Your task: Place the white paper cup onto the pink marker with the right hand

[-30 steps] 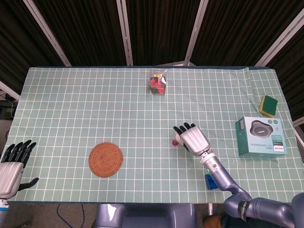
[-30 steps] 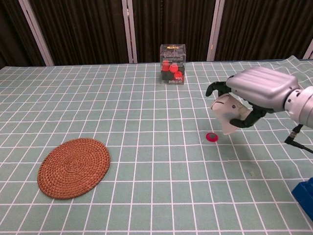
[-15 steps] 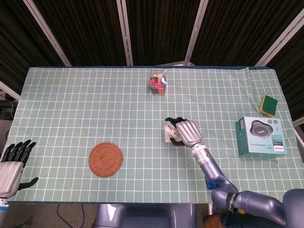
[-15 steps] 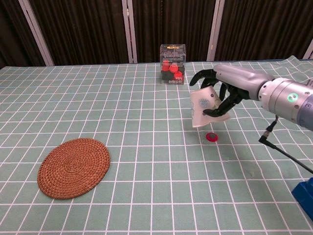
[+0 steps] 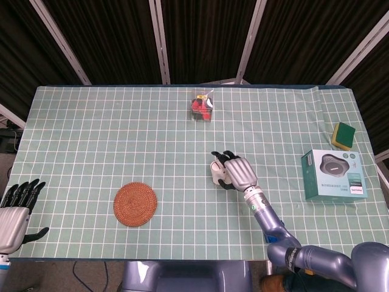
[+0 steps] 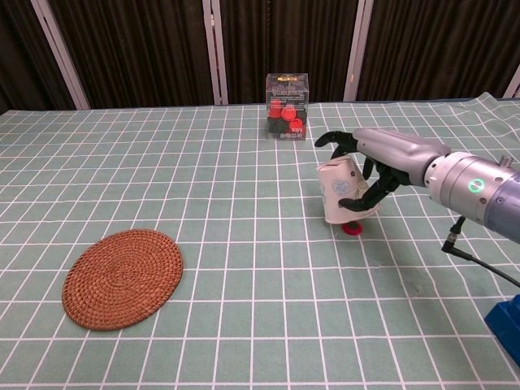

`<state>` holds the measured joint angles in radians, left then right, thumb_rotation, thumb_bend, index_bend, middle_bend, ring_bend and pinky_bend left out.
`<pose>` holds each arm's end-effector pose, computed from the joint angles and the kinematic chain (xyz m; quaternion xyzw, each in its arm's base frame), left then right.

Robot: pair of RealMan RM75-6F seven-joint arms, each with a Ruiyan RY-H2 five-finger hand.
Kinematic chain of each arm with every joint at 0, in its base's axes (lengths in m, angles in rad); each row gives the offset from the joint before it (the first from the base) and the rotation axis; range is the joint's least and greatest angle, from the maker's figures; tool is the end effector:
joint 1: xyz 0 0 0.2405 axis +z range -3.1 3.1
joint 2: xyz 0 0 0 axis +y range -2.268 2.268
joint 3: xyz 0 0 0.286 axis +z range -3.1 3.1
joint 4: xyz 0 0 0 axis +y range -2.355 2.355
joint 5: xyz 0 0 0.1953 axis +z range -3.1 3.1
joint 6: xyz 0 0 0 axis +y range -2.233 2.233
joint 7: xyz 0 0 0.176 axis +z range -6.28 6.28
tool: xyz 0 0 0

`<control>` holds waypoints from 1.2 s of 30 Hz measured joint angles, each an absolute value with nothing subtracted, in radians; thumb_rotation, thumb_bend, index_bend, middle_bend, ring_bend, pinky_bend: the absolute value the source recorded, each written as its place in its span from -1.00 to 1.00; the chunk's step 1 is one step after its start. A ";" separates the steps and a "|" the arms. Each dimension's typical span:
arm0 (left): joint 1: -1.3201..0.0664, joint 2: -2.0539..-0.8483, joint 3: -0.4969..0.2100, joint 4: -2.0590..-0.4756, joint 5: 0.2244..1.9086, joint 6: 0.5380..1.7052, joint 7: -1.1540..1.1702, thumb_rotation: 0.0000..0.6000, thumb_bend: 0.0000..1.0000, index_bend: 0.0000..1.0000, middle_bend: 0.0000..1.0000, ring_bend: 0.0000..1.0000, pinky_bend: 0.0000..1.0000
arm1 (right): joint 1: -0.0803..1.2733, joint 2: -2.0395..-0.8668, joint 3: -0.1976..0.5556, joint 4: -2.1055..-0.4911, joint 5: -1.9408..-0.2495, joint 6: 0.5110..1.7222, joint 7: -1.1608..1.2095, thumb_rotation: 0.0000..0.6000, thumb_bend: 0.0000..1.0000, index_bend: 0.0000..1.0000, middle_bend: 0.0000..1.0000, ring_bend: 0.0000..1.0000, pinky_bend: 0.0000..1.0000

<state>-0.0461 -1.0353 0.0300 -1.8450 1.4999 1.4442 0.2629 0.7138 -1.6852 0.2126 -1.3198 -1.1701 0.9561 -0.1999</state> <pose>-0.3087 0.1821 0.1751 -0.6379 -0.3972 -0.3083 0.5834 -0.1677 -0.3929 -0.0447 0.7082 -0.4221 0.4028 0.3974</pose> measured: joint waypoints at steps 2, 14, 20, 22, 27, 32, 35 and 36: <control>-0.046 -1.035 0.030 -1.845 1.500 1.445 0.263 1.00 -1.00 -1.00 -1.00 -1.00 -1.00 | 0.713 -1.678 0.209 -1.328 -1.167 0.943 -0.193 1.00 -0.50 -1.00 -0.85 -1.00 -0.47; -0.047 -1.037 0.033 -1.847 1.501 1.442 0.269 1.00 -1.00 -1.00 -1.00 -1.00 -1.00 | 0.685 -1.604 0.165 -1.435 -1.167 0.916 -0.176 1.00 -0.52 -1.00 -0.91 -1.00 -0.53; -0.044 -1.037 0.037 -1.850 1.512 1.448 0.270 1.00 -1.00 -1.00 -1.00 -1.00 -1.00 | 0.661 -1.571 0.143 -1.497 -1.182 0.949 -0.198 1.00 -0.52 -1.00 -0.98 -1.00 -0.57; -0.043 -1.036 0.039 -1.851 1.517 1.450 0.269 1.00 -1.00 -1.00 -1.00 -1.00 -1.00 | 0.655 -1.561 0.141 -1.516 -1.192 0.961 -0.196 1.00 -0.52 -1.00 -1.00 -1.00 -0.59; -0.038 -1.030 0.044 -1.856 1.534 1.462 0.259 1.00 -1.00 -1.00 -1.00 -1.00 -1.00 | 0.635 -1.522 0.138 -1.580 -1.227 1.005 -0.188 1.00 -0.52 -1.00 -1.00 -1.00 -0.63; -0.032 -1.021 0.050 -1.857 1.558 1.478 0.242 1.00 -1.00 -1.00 -1.00 -1.00 -1.00 | 0.598 -1.440 0.126 -1.654 -1.297 1.078 -0.176 1.00 -0.53 -1.00 -1.00 -1.00 -0.70; -0.027 -1.020 0.053 -1.854 1.577 1.491 0.238 1.00 -1.00 -1.00 -1.00 -1.00 -1.00 | 0.566 -1.381 0.108 -1.671 -1.366 1.139 -0.170 1.00 -0.55 -1.00 -1.00 -1.00 -0.79; -0.025 -1.021 0.054 -1.851 1.586 1.497 0.239 1.00 -1.00 -1.00 -1.00 -1.00 -1.00 | 0.552 -1.358 0.100 -1.669 -1.397 1.168 -0.169 1.00 -0.58 -1.00 -1.00 -1.00 -0.82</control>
